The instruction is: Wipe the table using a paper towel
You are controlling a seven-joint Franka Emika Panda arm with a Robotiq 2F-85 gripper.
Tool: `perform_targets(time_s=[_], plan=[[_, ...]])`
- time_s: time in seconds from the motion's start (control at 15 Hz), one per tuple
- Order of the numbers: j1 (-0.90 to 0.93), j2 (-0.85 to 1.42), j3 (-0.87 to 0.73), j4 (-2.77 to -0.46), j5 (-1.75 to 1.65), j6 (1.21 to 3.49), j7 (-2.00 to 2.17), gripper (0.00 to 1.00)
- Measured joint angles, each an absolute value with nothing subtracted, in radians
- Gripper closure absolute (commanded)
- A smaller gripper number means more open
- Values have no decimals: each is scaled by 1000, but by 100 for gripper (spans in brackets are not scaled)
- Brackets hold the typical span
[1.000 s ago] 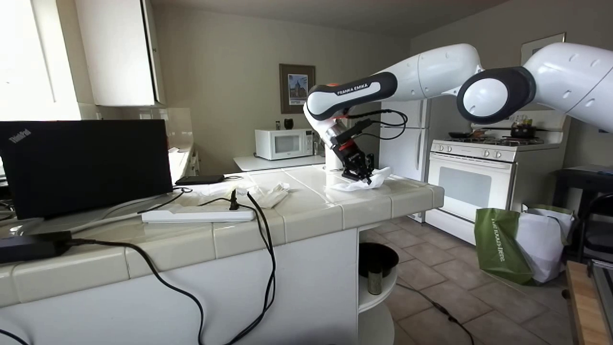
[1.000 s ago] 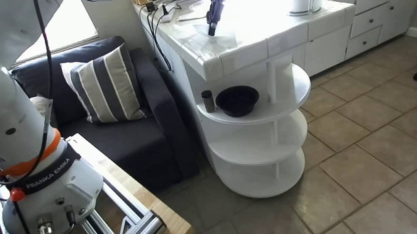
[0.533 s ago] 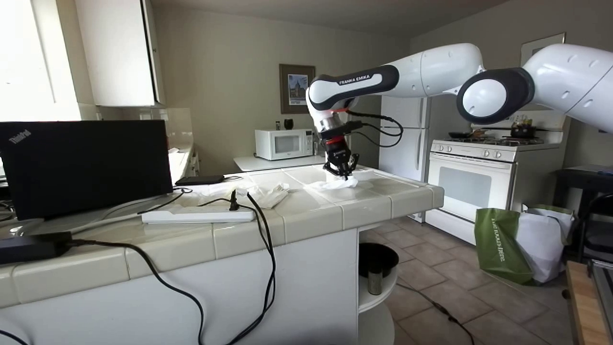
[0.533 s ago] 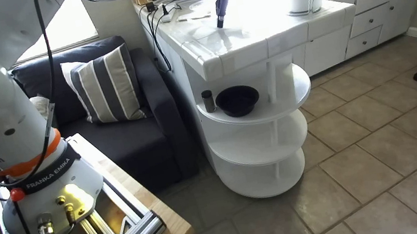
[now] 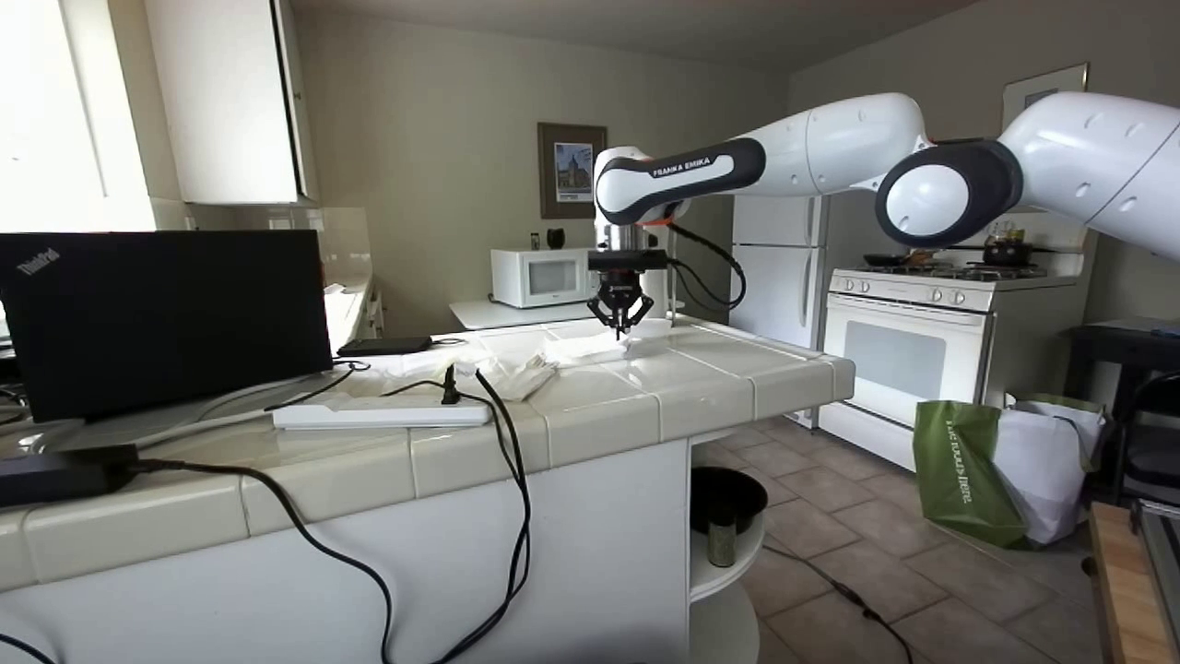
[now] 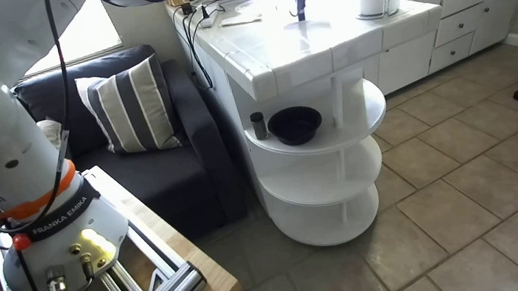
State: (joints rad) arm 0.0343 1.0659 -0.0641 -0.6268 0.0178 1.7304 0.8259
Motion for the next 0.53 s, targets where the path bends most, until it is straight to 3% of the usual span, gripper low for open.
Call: perform_targets(time_s=[0.53], plan=[[42,1074,-53,-625,23,2220,945,100]])
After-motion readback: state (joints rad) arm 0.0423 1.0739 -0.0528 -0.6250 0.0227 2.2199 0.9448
